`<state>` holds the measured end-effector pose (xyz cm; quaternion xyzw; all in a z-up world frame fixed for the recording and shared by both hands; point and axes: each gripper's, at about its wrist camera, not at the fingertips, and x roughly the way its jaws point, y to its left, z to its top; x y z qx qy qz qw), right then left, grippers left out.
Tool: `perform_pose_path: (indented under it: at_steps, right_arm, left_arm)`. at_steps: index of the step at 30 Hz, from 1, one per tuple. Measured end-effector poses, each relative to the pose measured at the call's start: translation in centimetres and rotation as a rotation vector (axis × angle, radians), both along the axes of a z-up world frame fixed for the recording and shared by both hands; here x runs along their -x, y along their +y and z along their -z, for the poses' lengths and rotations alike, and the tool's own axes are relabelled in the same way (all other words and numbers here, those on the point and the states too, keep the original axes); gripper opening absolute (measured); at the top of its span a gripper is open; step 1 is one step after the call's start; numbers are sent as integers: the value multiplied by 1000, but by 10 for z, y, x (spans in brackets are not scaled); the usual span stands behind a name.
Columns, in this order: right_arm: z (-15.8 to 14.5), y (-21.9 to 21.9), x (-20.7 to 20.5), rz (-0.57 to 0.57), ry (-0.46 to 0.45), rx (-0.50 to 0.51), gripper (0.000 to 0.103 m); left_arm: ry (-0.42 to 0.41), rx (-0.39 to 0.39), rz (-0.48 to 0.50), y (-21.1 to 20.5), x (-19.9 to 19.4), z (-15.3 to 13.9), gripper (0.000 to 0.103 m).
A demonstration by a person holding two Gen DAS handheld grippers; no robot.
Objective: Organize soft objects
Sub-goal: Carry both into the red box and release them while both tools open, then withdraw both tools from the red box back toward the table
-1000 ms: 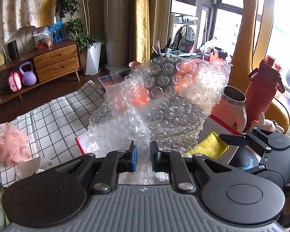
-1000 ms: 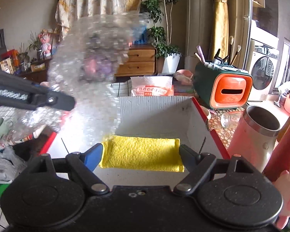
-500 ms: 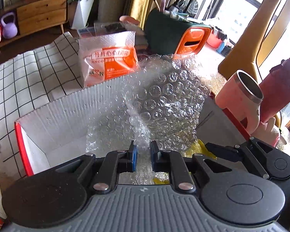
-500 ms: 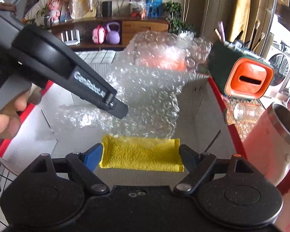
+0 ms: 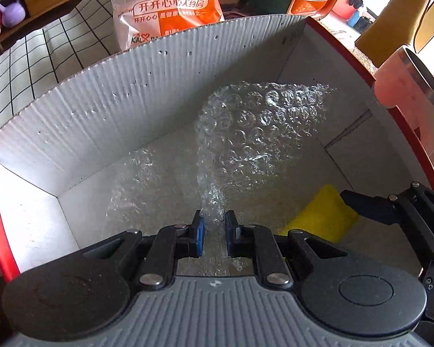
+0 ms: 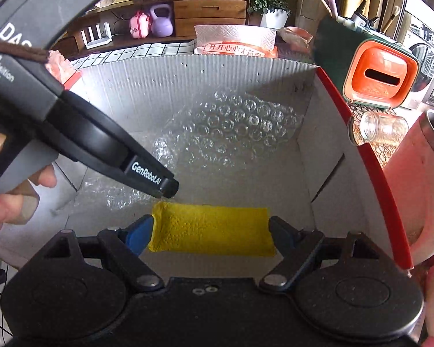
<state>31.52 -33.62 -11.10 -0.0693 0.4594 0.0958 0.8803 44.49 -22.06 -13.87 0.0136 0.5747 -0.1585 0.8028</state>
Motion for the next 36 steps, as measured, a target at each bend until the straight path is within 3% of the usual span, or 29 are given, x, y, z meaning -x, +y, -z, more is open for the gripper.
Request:
perform_pose_path:
  at_steps: [3,6,7,8,10,16,36]
  right_arm:
    - [0,-1,1,9,5,-3,86]
    - [-1,-2,4,14,3,-2,86]
    - [-1,-2,3,15,4,-1,86]
    - [-1,-2,4,15,4,-1,86]
    - [-2,-3,4,17,-1,0,87]
    - [-12,0,6,14,-42,20,96]
    - [-81,5,67,60,-170,-53,102]
  left_arm:
    - [29,-4,-15,2,-3,5,17]
    - [43,-35,-25,2,-5,7,29]
    - [44,-38,-27,2,-5,7,39]
    - [46,-35,-31,3,-6,7,64]
    - [31,-20,-42,6,-4,3,85]
    - [-28,25,-63,12,0,-18,85]
    - [-287,41,-35,38,83,-104,85]
